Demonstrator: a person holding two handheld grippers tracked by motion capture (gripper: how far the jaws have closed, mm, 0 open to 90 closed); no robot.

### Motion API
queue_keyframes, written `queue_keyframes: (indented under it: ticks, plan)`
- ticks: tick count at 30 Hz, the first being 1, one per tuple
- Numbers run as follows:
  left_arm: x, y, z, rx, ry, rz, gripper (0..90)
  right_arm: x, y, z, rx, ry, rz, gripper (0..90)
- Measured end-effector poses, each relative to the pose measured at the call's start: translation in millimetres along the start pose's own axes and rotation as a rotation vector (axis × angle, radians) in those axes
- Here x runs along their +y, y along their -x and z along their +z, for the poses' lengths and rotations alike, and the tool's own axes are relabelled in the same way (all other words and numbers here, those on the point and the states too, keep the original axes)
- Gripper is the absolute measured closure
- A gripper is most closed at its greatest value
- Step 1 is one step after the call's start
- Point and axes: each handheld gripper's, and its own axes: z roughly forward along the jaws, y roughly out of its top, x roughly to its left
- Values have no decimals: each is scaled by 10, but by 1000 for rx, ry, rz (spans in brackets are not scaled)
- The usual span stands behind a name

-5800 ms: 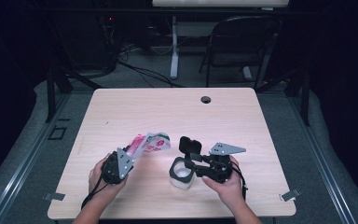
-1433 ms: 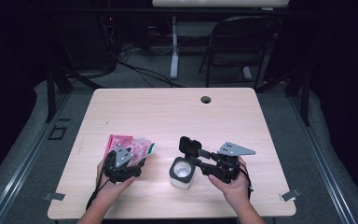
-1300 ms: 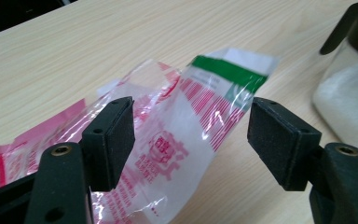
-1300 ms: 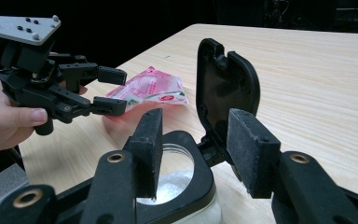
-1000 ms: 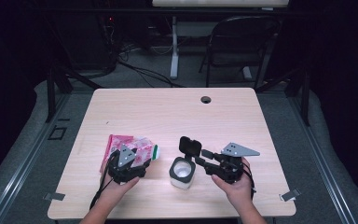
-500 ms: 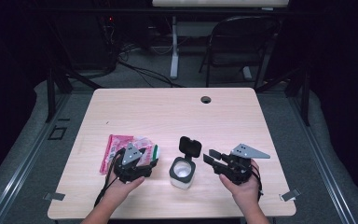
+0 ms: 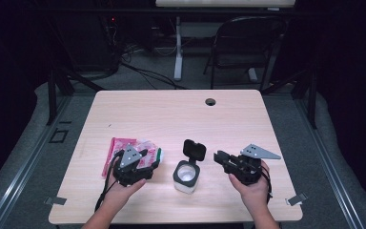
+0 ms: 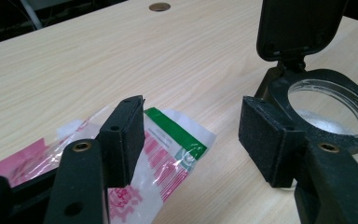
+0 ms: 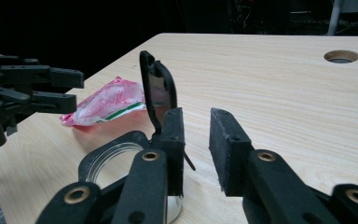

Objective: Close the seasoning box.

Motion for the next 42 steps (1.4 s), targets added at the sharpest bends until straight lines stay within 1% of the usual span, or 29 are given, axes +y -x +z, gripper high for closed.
queue_keyframes:
  ticks: [2, 5, 8, 9, 10, 13, 15, 18, 20, 23, 24, 25, 31, 35, 40, 42]
  plan:
    - [4, -23, -30, 14, 7, -4, 413, 8, 23, 17, -5, -2, 7, 774]
    - [3, -74, -74, 31, 19, -22, 415, 13, 58, 47, -12, -8, 11, 792]
    - [-8, -130, -121, 52, 18, -37, 421, 17, 86, 55, -23, -16, 7, 806]
    - [-16, -150, -136, 61, 25, -45, 421, 20, 90, 57, -21, -15, 15, 811]
    - [-16, -150, -136, 61, 25, -45, 424, 26, 95, 61, -27, -12, 16, 815]
    - [-35, -212, -208, 95, 30, -47, 427, 49, 109, 75, -31, -13, 16, 822]
    - [-62, -250, -254, 107, 32, -62, 430, 67, 116, 99, -29, -20, 20, 826]
    - [-108, -306, -326, 129, 31, -82, 435, 85, 128, 161, -33, -23, 23, 834]
    - [-134, -333, -371, 145, 37, -89, 436, 102, 133, 202, -43, -35, 16, 837]
    - [-177, -365, -445, 180, 43, -99, 436, 131, 146, 268, -41, -44, 21, 853]
    - [-193, -378, -467, 190, 41, -101, 436, 140, 151, 290, -44, -40, 24, 863]
    - [-211, -391, -486, 198, 38, -107, 436, 152, 160, 306, -47, -47, 25, 867]
    - [-292, -444, -594, 241, 31, -131, 440, 205, 188, 406, -35, -37, 41, 874]
    - [-338, -467, -659, 265, 35, -149, 440, 228, 192, 480, -23, -41, 36, 877]
    - [-372, -495, -739, 288, 37, -163, 440, 241, 183, 571, -14, -48, 42, 881]
    - [-383, -501, -757, 292, 39, -167, 441, 247, 181, 585, -11, -50, 35, 884]
